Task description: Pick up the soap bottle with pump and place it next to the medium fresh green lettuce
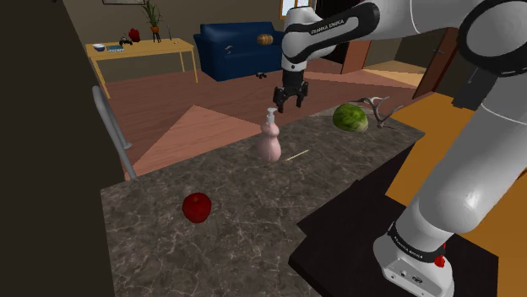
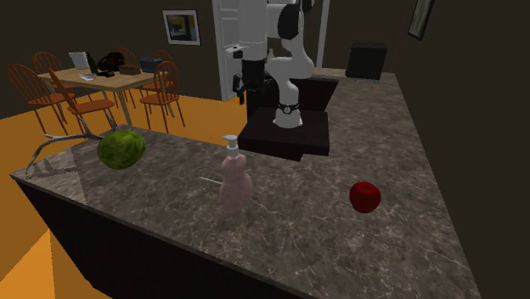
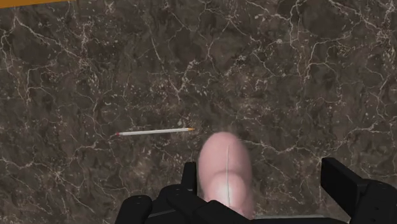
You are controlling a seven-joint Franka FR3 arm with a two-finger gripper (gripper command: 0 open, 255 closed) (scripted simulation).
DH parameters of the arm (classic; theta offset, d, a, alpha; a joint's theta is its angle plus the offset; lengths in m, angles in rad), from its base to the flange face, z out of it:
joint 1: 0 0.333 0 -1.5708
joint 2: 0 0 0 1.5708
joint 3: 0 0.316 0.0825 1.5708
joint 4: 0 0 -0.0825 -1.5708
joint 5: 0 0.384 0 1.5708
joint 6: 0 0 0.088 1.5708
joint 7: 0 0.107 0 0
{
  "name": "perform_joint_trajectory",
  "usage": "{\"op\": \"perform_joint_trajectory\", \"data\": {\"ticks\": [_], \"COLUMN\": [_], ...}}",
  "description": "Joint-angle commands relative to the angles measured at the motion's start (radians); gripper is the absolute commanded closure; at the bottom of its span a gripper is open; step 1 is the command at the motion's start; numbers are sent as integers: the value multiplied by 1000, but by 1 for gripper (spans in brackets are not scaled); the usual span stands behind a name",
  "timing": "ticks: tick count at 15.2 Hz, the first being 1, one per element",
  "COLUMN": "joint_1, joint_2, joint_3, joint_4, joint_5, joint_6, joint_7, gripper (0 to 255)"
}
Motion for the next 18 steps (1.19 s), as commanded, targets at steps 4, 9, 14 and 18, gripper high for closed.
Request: {"op": "perform_joint_trajectory", "data": {"ticks": [4,9,14,18], "joint_1": [-10,-24,-29,-31], "joint_2": [195,403,459,478], "joint_3": [-9,-18,-19,-19], "joint_4": [190,431,464,431], "joint_5": [-5,-6,-5,-4], "joint_6": [9,-20,4,56], "joint_7": [-1,-4,-4,-5], "gripper": [0,0,0,0]}}
